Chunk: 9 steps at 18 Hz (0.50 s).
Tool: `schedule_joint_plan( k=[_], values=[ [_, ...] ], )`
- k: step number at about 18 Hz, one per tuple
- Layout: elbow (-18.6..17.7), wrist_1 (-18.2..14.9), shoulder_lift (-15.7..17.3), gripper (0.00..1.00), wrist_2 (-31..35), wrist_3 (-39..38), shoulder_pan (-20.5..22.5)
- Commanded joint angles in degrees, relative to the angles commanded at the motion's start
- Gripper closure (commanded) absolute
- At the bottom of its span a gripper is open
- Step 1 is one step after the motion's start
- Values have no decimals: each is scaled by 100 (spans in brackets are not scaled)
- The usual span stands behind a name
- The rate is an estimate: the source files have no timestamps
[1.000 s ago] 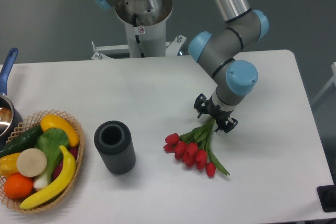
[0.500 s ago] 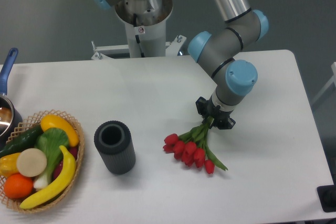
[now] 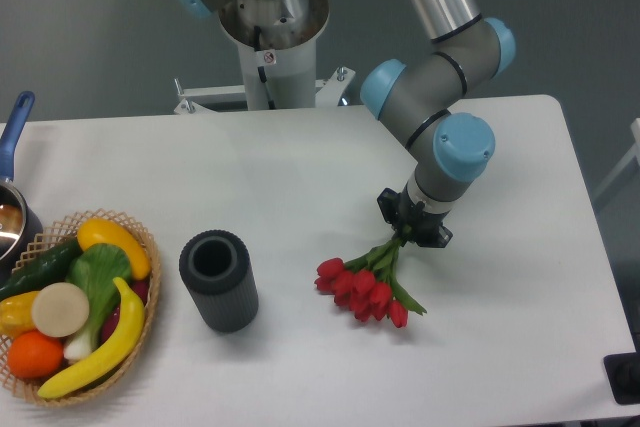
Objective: Pick up the flowers from the table
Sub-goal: 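Lift the grasped tulip bundle up off the table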
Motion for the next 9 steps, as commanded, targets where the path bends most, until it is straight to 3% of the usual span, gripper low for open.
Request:
schedule_joint_plan(
  k=[3, 9],
  values=[
    [150, -9, 105, 81, -96, 0, -18],
    [449, -9, 465, 81, -1105, -9, 96]
  ],
)
